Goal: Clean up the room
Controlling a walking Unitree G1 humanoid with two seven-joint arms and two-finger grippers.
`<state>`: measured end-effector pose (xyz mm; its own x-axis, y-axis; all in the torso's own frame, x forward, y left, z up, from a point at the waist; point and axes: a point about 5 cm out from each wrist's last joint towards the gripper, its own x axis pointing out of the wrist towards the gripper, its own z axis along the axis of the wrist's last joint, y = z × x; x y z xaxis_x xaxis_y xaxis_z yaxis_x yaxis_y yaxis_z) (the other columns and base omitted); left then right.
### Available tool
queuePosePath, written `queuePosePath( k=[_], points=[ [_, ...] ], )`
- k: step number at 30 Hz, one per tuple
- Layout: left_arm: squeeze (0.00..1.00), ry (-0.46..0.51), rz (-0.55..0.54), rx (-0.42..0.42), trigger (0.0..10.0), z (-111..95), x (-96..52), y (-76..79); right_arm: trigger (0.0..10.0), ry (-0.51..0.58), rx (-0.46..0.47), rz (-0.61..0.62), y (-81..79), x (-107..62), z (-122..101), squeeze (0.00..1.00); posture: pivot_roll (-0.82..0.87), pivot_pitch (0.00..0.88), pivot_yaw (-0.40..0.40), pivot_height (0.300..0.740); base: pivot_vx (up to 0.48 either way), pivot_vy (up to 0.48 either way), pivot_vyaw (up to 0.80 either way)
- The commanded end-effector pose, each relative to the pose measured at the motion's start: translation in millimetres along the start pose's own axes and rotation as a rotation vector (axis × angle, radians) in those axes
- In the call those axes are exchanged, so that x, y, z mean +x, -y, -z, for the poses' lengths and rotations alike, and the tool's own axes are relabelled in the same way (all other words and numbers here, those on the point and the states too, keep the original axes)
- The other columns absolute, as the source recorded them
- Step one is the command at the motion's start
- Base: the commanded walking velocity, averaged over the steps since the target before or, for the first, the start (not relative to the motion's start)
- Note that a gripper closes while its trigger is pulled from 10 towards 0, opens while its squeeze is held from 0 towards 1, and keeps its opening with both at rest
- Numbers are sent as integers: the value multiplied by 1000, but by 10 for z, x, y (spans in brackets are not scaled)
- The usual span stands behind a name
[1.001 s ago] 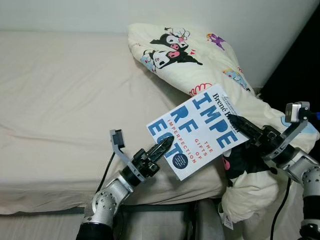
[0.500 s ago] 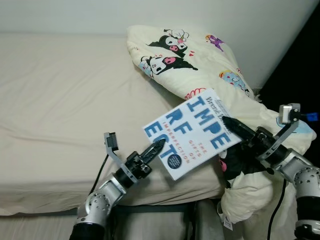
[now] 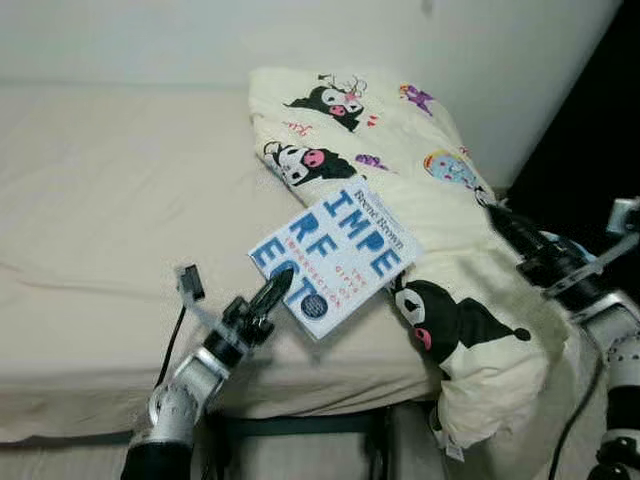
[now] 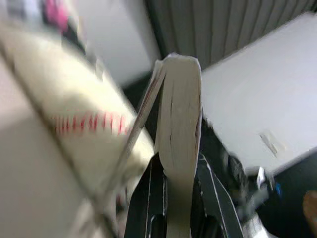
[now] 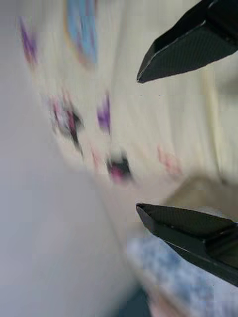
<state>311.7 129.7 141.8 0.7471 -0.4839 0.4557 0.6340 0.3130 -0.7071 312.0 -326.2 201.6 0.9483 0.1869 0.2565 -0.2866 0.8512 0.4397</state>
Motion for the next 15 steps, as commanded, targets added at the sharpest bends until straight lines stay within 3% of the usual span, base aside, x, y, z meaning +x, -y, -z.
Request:
queuePosePath(
  k=[1, 2, 4, 5, 6, 9, 10, 13, 15],
  points=[
    [0, 112, 28, 56, 0, -254, 88, 108, 10000, 75, -70, 216, 258, -215, -154, 1000, -46, 113, -43, 530, 0, 0, 0],
    [0, 145, 14, 89, 0, -373, 103, 123, 10000, 100, -89, 345, 420, -381, -179, 1000, -50, 117, -37, 530, 0, 0, 0],
    [0, 145, 14, 89, 0, -373, 103, 123, 10000, 100, -89, 345, 420, -381, -179, 1000, -50, 117, -37, 530, 0, 0, 0],
    [0, 181, -7, 150, 0, -544, 120, 155, 10000, 120, -76, 518, 648, -668, -120, 1000, -46, 127, -27, 530, 0, 0, 0],
    [0, 174, -6, 206, 4431, -611, 142, 199, 10000, 115, -19, 570, 735, -808, 3, 0, -46, 127, -27, 530, 0, 0, 0],
    [0, 167, -3, 243, 4431, -648, 158, 234, 10000, 113, 24, 594, 776, -890, 87, 0, -39, 131, -23, 530, 0, 0, 0],
    [0, 157, 2, 283, 10000, -680, 191, 290, 10000, 119, 71, 619, 807, -945, 176, 0, -36, 132, -23, 530, 0, 0, 0],
    [0, 157, 2, 283, 10000, -680, 191, 290, 10000, 119, 71, 619, 807, -945, 176, 0, -36, 132, -23, 530, 0, 0, 0],
    [0, 142, 1, 366, 10000, -726, 250, 389, 10000, 141, 163, 661, 835, -946, 322, 0, -25, 139, -19, 530, 0, 0, 0]
  ],
)
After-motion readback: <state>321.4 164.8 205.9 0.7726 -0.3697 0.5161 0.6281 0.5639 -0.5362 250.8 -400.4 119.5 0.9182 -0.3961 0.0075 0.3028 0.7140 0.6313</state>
